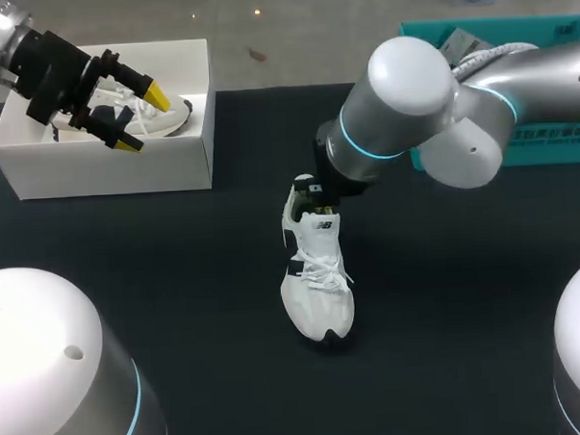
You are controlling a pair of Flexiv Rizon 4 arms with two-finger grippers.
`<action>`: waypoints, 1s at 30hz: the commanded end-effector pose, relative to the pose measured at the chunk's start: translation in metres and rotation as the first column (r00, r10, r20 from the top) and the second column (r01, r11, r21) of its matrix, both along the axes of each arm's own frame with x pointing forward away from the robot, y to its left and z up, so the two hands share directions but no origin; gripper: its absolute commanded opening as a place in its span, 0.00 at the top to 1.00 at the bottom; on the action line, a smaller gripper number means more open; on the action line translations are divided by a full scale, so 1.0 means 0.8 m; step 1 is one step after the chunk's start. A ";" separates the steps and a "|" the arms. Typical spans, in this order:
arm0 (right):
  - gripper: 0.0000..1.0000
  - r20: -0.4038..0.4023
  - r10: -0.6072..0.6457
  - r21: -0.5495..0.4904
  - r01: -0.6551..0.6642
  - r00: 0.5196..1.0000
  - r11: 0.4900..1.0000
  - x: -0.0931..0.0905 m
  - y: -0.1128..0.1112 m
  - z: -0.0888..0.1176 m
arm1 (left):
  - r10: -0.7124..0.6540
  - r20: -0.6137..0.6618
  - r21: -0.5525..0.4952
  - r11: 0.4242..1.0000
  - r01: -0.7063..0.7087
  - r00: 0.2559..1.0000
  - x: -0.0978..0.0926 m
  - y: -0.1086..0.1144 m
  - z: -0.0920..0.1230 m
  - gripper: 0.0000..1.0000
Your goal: Take the shoe out of the shoebox, open the shoe tongue, remove and reinsert the insole, then place the shoe into the shoebox
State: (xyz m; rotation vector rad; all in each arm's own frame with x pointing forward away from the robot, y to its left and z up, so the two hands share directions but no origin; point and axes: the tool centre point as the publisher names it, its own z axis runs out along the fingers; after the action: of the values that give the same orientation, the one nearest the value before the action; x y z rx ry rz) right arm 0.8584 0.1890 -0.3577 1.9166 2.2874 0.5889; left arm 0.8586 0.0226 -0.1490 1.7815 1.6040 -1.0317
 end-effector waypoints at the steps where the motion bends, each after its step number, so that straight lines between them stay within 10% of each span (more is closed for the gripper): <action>1: 1.00 0.011 -0.045 -0.113 0.046 0.999 0.993 0.002 0.014 -0.020 | -0.001 0.000 0.004 1.000 0.001 1.000 0.000 0.000 0.001 0.00; 19: 1.00 -0.058 -0.055 -0.154 0.045 0.997 0.987 0.005 0.022 -0.071 | -0.001 0.000 0.004 1.000 0.001 1.000 0.000 0.000 0.001 0.00; 30: 1.00 -0.073 -0.047 -0.165 0.034 0.996 0.986 -0.002 0.013 -0.025 | -0.001 0.000 0.004 1.000 0.001 1.000 0.000 0.000 0.001 0.00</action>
State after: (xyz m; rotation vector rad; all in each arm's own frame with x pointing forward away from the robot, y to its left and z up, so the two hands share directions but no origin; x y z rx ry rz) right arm 0.8614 0.2056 -0.3994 1.9418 2.2647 0.3455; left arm 0.8586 0.0227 -0.1490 1.7815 1.6041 -1.0317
